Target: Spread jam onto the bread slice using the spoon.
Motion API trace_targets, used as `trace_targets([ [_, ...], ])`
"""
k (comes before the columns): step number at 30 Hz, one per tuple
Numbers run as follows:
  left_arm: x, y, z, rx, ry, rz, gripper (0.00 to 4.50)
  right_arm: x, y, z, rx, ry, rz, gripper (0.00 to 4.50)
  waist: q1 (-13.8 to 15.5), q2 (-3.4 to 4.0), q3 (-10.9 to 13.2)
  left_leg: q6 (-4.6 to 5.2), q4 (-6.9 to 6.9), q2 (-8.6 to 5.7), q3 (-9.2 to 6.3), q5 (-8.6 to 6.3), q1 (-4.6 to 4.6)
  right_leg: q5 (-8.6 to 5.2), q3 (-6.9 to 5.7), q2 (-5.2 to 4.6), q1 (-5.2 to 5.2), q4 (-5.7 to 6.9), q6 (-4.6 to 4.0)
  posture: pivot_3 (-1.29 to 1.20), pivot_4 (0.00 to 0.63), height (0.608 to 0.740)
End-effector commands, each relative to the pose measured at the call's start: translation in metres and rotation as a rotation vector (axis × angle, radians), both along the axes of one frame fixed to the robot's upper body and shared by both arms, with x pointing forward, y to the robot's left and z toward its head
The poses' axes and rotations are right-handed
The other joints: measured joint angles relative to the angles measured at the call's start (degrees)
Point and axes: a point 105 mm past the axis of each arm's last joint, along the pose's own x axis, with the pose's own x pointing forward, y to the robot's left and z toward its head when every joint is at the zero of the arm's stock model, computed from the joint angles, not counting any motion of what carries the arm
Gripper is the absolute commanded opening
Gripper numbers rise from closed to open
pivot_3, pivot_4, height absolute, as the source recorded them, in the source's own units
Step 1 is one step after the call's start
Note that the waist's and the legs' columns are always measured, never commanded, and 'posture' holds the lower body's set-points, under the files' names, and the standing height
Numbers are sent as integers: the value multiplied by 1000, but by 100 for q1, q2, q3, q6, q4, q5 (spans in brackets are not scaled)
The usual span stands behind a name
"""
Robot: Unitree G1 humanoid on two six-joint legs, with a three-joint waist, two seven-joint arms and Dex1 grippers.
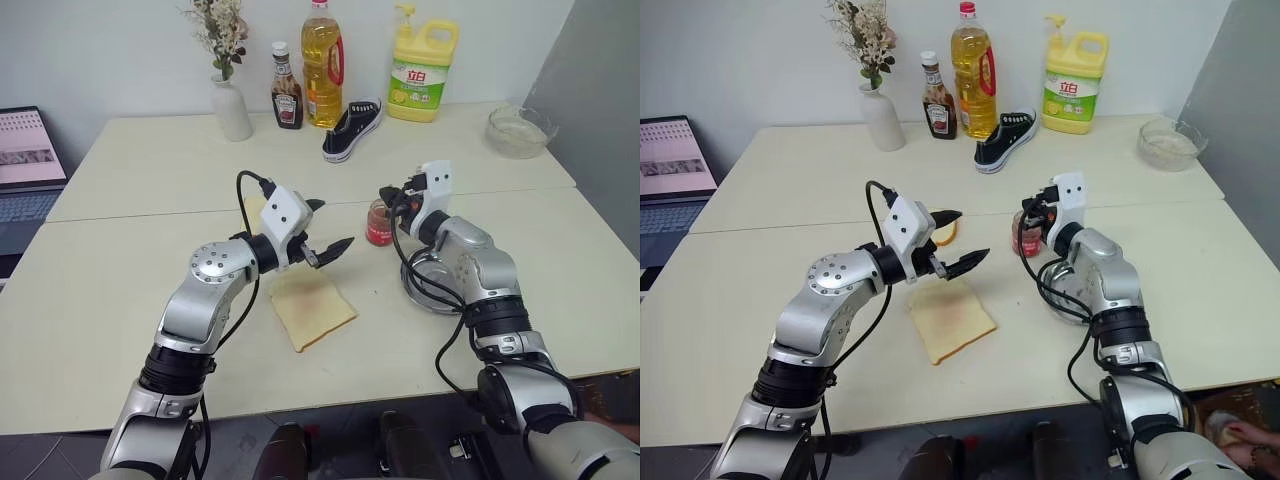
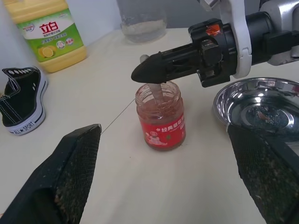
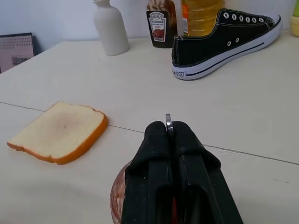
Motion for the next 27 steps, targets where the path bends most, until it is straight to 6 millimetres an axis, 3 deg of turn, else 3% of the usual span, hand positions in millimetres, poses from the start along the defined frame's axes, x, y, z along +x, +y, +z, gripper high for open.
trace_targets([
  [1,1,-1,14,-16,-56,-4,4500,1,0,8,106,36,-15,33,1,0,0,0,0,0,0,0,0,0,0,0,0,0,0,0,150,740],
  [11,3,1,16,-12,-67,1,4500,9,-17,24,345,127,-91,33,-1,0,0,0,-4,0,1,0,-3,0,0,0,-3,0,0,0,150,740],
  [27,4,0,16,-15,-78,3,4500,6,-33,49,494,135,-129,33,-13,1,1,0,-6,-1,1,0,-4,0,1,0,-3,-2,0,0,150,740],
])
